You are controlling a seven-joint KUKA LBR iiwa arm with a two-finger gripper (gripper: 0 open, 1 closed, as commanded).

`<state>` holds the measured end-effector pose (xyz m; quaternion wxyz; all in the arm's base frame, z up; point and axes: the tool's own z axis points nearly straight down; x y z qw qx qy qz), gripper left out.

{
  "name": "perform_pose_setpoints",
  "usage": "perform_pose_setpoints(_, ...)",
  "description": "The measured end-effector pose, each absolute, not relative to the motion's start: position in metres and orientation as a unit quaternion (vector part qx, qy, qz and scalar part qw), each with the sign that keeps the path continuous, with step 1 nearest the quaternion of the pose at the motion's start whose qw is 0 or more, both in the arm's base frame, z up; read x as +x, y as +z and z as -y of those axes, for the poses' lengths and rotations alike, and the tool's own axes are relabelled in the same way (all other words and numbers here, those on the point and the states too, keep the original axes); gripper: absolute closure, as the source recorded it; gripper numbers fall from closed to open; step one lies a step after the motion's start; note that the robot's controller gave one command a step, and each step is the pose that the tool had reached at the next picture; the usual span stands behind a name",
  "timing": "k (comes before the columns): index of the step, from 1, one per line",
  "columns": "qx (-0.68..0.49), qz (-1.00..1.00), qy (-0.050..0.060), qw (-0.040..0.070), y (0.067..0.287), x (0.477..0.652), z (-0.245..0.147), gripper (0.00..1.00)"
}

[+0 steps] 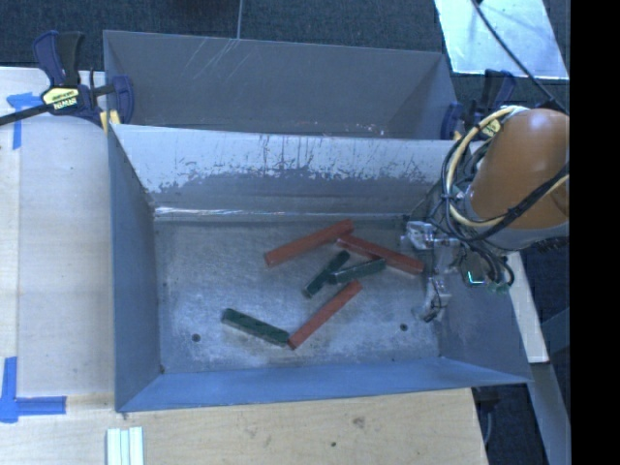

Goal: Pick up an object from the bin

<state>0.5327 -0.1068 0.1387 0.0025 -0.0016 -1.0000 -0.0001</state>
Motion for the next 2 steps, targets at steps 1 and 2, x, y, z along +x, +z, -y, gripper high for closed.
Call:
perform_pose_setpoints(1,0.007,1.000,0.000,-0.001,0.0734,0.5815,0.1162,0.00)
perform_pose_setpoints(2,0.008,1.000,0.001,-0.003,0.0774,0.5819,0.1162,1.00)
